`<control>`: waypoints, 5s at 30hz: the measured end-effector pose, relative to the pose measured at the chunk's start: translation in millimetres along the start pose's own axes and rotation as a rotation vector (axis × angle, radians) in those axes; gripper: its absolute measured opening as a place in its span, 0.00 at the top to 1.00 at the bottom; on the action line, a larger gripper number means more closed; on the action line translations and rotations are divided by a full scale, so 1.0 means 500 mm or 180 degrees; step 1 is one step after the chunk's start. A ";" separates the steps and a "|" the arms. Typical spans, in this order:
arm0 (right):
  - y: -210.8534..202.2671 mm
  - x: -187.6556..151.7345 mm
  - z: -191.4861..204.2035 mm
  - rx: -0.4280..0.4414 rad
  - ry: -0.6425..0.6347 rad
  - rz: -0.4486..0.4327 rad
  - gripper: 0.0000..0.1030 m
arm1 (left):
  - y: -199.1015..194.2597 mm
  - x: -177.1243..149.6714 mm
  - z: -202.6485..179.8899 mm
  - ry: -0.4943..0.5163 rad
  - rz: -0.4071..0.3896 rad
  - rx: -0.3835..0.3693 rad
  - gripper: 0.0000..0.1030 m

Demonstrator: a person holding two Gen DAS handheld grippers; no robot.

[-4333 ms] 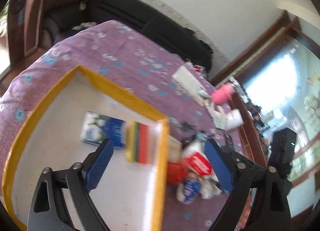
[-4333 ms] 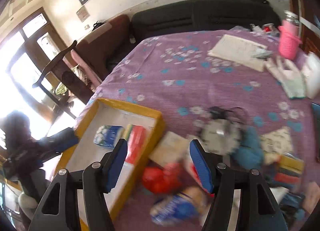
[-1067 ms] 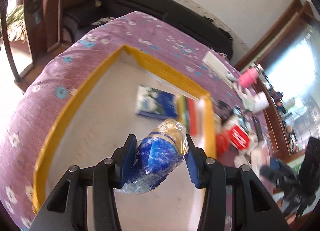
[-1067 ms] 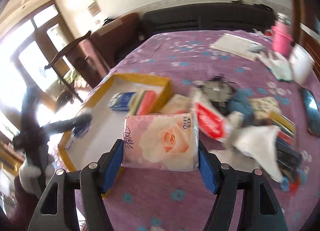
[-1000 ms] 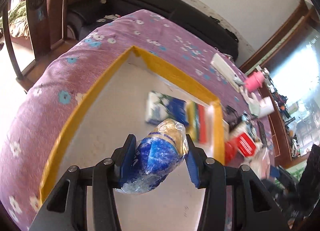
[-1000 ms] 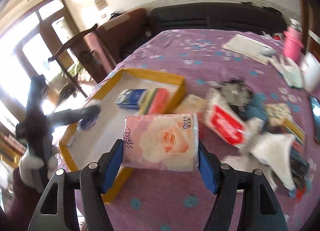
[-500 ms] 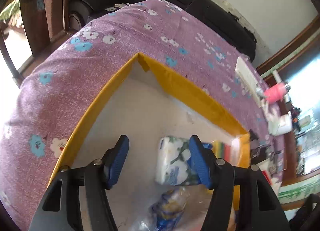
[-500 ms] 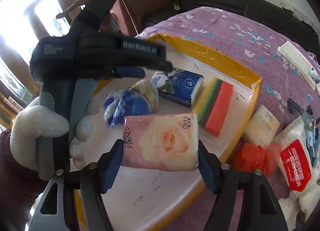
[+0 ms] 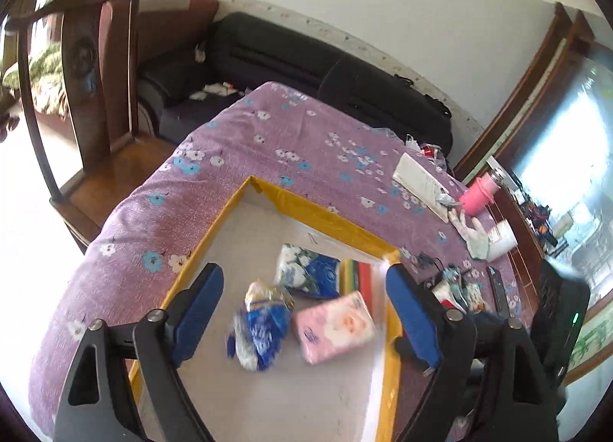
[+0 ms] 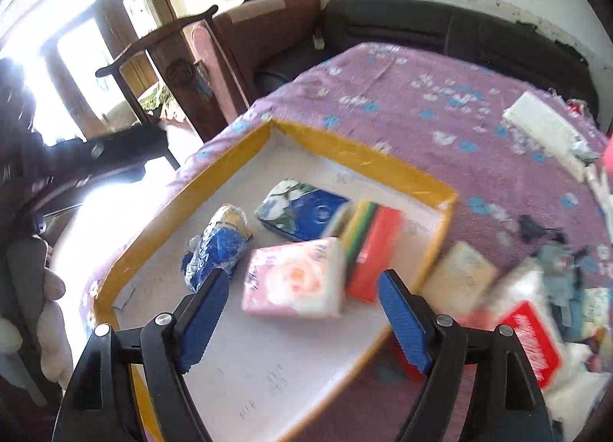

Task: Organize soft objects
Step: 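Drop the Vinda roll into the box with the left tool while the right tool drops the pink pack there, then grasp the white cloth with the left tool while the right tool grasps the red-and-blue cloth bundle, then drop the white cloth into the box with the left tool while the right tool drops the bundle there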

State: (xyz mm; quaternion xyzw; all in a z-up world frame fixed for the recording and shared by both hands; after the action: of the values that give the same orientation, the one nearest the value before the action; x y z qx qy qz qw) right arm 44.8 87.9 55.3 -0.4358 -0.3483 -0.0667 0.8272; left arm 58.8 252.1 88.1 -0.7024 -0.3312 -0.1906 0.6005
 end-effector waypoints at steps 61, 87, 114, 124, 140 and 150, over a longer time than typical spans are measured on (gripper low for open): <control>-0.344 -0.378 -0.449 -0.1151 0.1141 -0.0172 0.38 | 0.038 -0.366 -0.428 0.1408 0.0527 -0.0601 0.04; -0.453 -0.459 -0.407 -0.0725 0.1363 -0.0491 0.46 | 0.038 -0.390 -0.476 0.1632 0.0562 -0.0692 0.70; -0.116 -0.145 0.054 0.0131 -0.0069 0.0052 0.45 | 0.171 -0.053 0.031 0.0408 0.0656 0.0458 0.70; 0.053 -0.093 0.092 0.0166 -0.0176 0.0388 0.45 | 0.311 0.037 0.039 0.0213 0.0815 0.0471 0.62; 0.060 -0.044 0.047 0.0224 0.0123 0.0185 0.24 | 0.188 0.041 0.056 -0.0093 0.0557 0.0009 0.24; -0.196 -0.135 -0.140 -0.0202 0.0688 -0.0481 0.21 | 0.009 -0.058 -0.086 0.0107 0.0235 -0.0423 0.08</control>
State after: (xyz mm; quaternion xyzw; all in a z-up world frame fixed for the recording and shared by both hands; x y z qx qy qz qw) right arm -10.1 -38.9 52.2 -0.4245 -0.2867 -0.1864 0.8384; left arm 47.0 203.4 74.6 -0.7491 -0.2816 -0.2017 0.5646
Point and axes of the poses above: each gripper's, at about its wrist camera, not at the fingertips, and y roughly the way its jaws point, z to its left, x to its top, the point moved 6 cm from there along y, roughly the way its jaws point, and after that the axes turned 15 degrees about x, right-handed, at the moved point
